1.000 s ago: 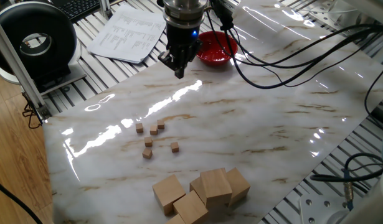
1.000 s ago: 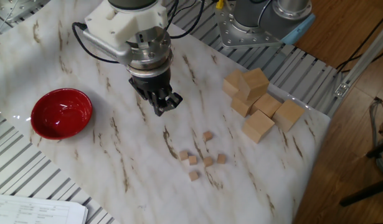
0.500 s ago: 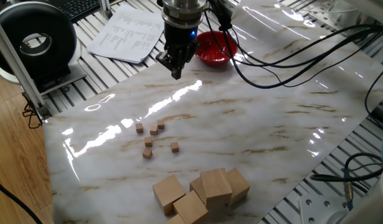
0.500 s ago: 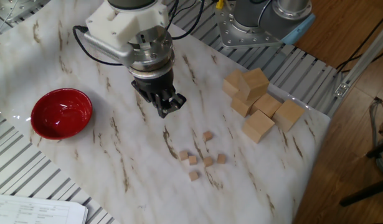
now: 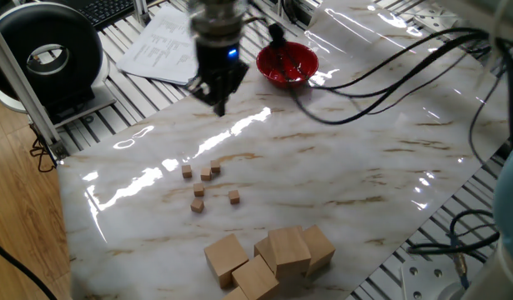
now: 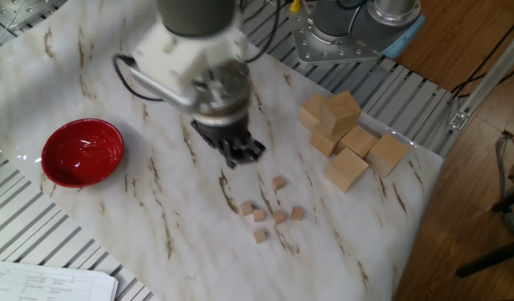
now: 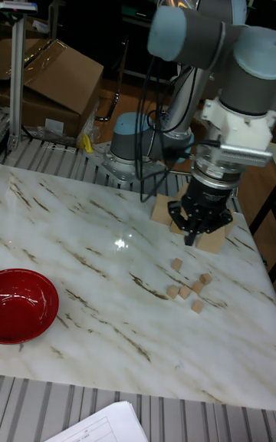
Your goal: Stack the blocks into a pyramid shape
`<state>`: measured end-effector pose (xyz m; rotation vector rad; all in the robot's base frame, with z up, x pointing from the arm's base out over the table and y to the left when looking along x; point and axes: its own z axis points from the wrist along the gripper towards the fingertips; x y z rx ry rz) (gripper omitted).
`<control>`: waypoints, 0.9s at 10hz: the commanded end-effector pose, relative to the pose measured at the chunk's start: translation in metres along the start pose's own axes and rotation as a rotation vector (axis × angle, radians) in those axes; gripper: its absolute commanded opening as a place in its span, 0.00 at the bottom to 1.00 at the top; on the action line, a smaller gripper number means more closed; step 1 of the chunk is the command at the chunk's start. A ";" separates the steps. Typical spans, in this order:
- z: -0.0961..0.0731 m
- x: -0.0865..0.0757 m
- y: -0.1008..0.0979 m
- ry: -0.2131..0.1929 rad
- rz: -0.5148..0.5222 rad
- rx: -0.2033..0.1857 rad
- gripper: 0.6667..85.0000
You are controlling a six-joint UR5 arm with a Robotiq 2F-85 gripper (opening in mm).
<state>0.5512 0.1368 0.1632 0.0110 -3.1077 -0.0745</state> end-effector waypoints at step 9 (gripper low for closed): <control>0.008 -0.003 0.050 -0.017 -0.048 -0.009 0.00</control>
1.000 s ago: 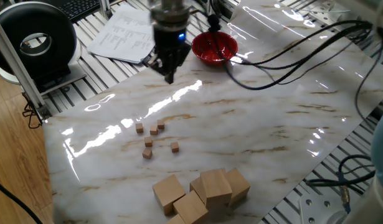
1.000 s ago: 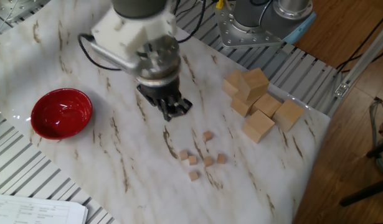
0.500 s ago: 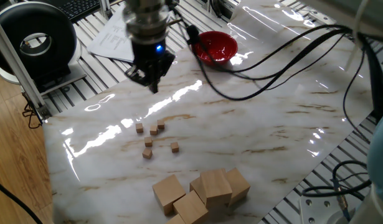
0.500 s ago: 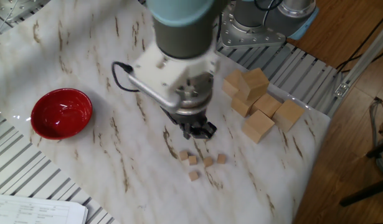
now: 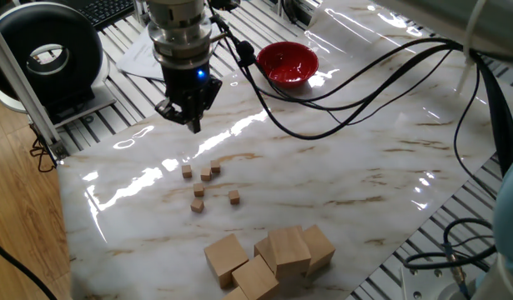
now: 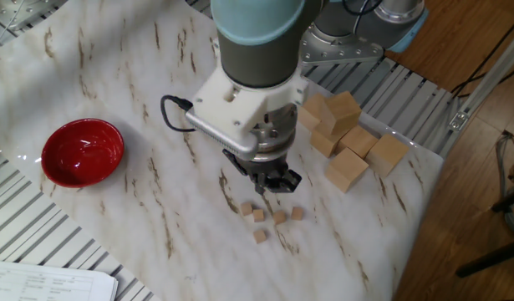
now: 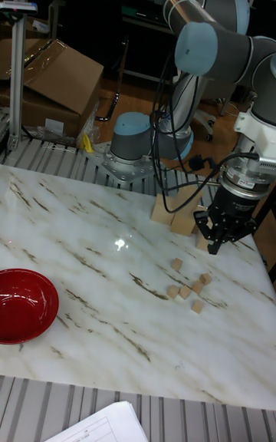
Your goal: Stack the blocks into a pyramid shape
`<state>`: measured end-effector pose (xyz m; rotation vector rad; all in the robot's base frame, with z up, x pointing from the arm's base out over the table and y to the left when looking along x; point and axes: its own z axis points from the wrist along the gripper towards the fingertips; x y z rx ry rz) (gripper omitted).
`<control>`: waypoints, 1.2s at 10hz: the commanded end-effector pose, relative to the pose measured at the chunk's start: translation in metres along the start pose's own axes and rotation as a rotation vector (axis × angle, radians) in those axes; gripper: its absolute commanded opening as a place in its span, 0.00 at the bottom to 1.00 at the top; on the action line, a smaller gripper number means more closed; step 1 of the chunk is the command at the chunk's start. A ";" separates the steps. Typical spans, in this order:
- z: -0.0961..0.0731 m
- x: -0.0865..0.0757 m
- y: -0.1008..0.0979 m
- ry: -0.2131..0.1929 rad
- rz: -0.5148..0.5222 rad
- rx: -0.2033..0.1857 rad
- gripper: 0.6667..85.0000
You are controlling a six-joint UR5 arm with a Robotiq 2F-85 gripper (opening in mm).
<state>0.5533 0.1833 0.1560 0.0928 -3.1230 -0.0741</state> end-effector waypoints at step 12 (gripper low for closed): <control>0.090 -0.047 0.005 0.024 -0.089 0.002 0.00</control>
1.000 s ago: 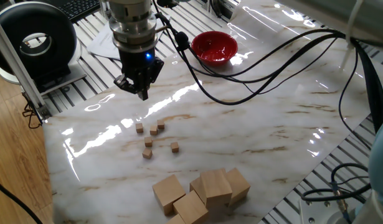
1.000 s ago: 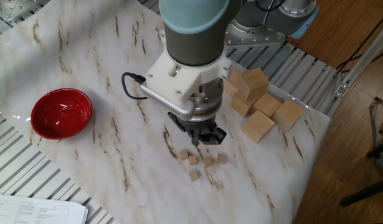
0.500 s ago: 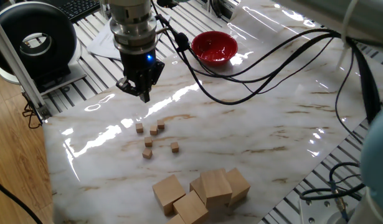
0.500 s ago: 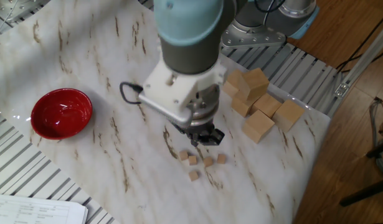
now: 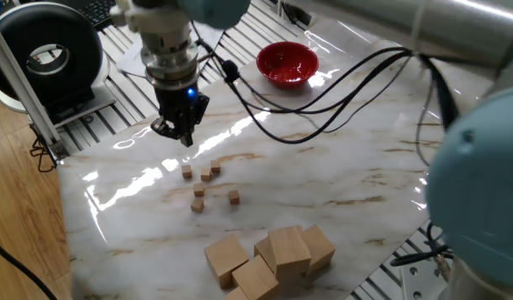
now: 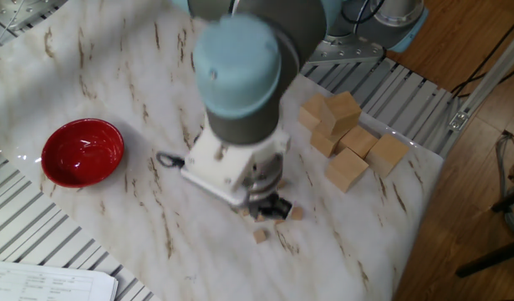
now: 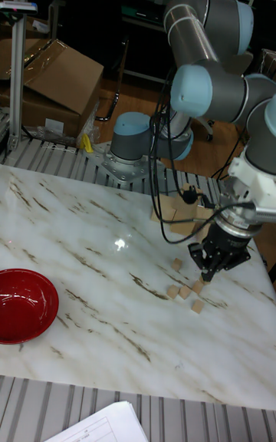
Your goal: Stack the blocks into a pyramid shape
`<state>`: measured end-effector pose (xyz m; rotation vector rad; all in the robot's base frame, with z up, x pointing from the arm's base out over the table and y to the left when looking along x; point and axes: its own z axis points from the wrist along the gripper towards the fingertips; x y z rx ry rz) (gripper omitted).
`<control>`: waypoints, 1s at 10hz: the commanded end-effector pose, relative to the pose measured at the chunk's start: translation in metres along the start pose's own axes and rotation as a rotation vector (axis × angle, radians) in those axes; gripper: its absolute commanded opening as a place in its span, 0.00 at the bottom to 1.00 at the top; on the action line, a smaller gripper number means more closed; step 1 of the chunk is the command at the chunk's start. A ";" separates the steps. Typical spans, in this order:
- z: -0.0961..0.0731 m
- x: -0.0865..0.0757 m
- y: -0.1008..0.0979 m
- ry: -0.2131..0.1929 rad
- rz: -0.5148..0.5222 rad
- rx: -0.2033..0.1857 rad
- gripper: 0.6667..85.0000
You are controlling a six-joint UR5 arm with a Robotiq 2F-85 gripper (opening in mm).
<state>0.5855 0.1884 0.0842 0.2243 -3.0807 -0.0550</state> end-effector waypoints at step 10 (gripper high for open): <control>0.016 -0.041 -0.018 -0.111 -0.087 0.084 0.00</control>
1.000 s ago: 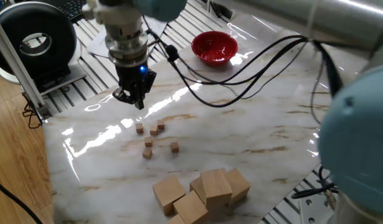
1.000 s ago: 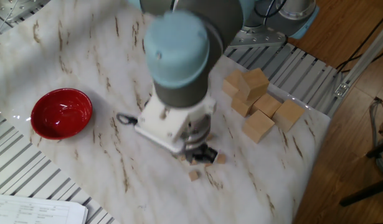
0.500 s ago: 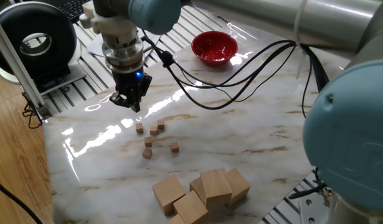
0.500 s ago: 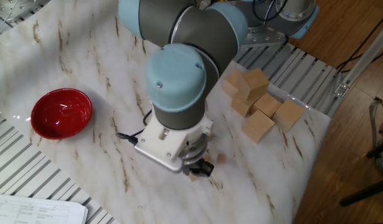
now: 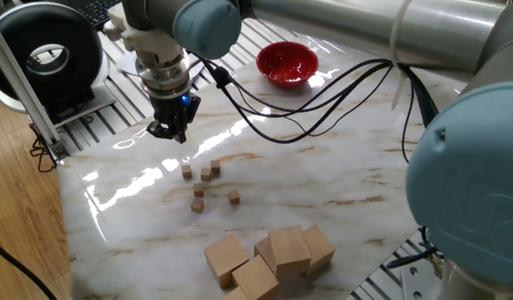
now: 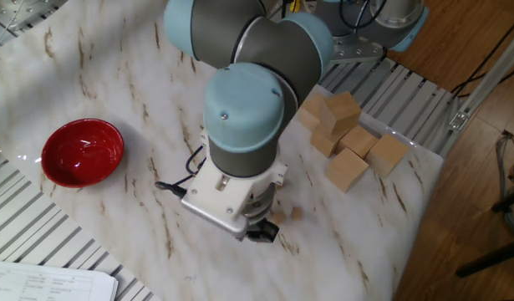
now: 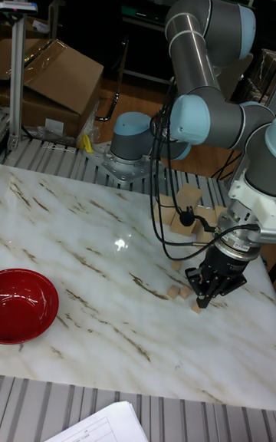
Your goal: Stack the blocks into a pyramid shape
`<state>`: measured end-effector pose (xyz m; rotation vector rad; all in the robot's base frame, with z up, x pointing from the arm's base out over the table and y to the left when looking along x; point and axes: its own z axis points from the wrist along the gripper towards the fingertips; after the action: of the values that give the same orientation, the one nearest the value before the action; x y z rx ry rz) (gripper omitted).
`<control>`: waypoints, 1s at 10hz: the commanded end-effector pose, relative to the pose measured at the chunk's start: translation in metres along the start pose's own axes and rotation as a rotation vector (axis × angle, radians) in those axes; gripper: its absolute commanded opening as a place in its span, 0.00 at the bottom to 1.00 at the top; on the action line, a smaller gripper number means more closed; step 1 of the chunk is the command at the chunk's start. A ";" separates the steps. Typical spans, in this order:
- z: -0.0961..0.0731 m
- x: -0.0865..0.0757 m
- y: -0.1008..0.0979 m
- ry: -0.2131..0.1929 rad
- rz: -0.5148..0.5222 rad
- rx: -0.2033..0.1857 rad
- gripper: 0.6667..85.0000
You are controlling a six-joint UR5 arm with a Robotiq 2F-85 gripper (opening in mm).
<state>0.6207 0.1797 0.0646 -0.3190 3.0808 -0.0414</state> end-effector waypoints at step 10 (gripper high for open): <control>-0.001 0.068 -0.007 0.092 -0.134 -0.089 0.00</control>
<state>0.5689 0.1557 0.0658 -0.5488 3.1379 0.0383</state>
